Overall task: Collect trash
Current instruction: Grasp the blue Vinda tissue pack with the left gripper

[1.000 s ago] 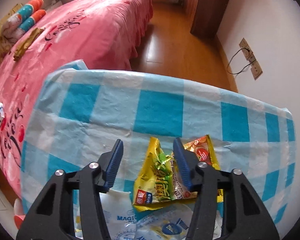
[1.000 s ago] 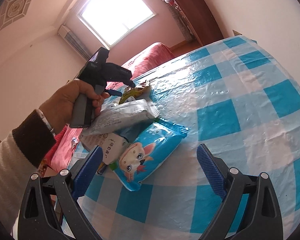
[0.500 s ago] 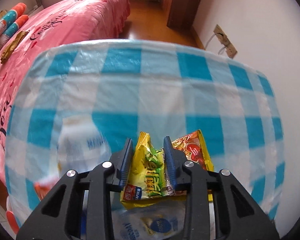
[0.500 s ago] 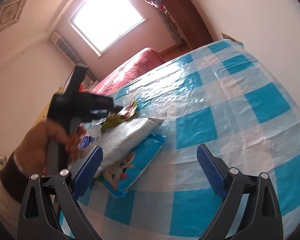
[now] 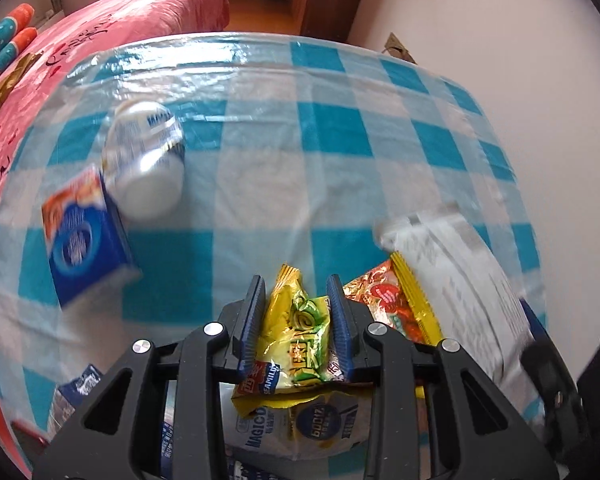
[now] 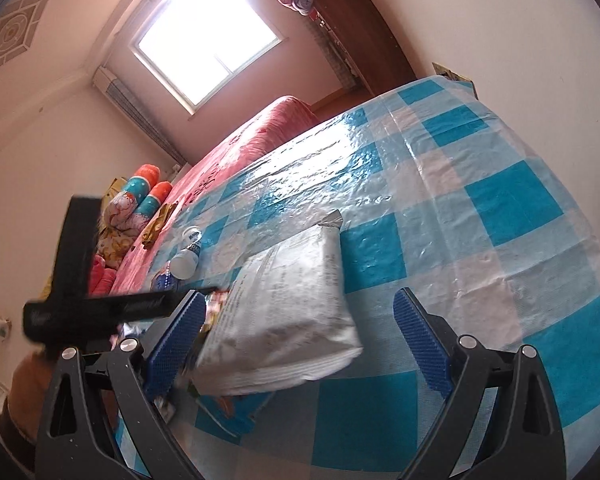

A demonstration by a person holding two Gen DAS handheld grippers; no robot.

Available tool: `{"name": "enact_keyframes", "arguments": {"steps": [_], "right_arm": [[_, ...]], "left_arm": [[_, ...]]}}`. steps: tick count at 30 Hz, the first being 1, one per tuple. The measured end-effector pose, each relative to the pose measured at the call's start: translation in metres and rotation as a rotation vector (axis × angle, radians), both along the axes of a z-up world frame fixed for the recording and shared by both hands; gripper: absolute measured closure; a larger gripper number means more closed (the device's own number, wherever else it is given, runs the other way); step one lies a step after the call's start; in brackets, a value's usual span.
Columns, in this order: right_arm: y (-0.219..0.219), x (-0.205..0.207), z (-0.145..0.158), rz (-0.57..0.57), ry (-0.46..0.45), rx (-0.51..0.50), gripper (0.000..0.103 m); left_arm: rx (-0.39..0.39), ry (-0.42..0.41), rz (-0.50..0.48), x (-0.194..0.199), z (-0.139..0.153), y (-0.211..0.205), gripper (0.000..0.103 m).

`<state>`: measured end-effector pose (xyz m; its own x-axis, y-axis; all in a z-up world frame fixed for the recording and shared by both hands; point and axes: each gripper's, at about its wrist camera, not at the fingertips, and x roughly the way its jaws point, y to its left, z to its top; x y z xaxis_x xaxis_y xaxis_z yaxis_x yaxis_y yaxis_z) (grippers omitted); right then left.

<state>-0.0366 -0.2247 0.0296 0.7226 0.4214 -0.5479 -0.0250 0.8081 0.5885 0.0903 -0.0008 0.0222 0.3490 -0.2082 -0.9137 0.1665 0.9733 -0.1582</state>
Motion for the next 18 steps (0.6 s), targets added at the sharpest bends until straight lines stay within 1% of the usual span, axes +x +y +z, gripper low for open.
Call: {"name": "enact_keyframes", "arguments": {"steps": [3,5,6,7,8,9,12,15,17,18], "right_arm": [[0.001,0.001,0.000,0.005,-0.001,-0.001,0.009],[0.002,0.000,0.000,0.008,-0.004,-0.011,0.009],[0.003,0.000,0.001,0.010,-0.004,-0.014,0.009],[0.004,-0.001,0.001,0.012,-0.006,-0.017,0.009],[0.005,-0.001,0.002,0.014,-0.007,-0.019,0.009],[0.005,-0.001,0.002,0.014,-0.008,-0.018,0.009],[0.002,0.000,0.001,0.013,-0.006,-0.007,0.009],[0.001,0.001,0.000,0.012,-0.001,0.002,0.009],[0.001,0.002,0.000,0.013,-0.001,0.000,0.009],[0.001,0.002,0.000,0.015,-0.001,-0.002,0.009]], "left_arm": [[-0.029,-0.018,-0.012,-0.017,0.002,0.003,0.070],[-0.040,-0.066,-0.018,-0.028,0.012,0.008,0.069],[-0.047,-0.087,-0.015,-0.031,0.017,0.012,0.065],[-0.054,-0.115,-0.009,-0.035,0.026,0.018,0.057],[-0.048,-0.137,-0.002,-0.037,0.032,0.024,0.052],[-0.023,-0.174,0.013,-0.038,0.041,0.032,0.045],[0.049,-0.242,0.045,-0.034,0.055,0.049,0.037],[0.077,-0.248,0.080,-0.015,0.059,0.076,0.034],[0.099,-0.217,0.109,0.003,0.054,0.090,0.034],[0.096,-0.202,0.131,0.010,0.051,0.096,0.034]]}}
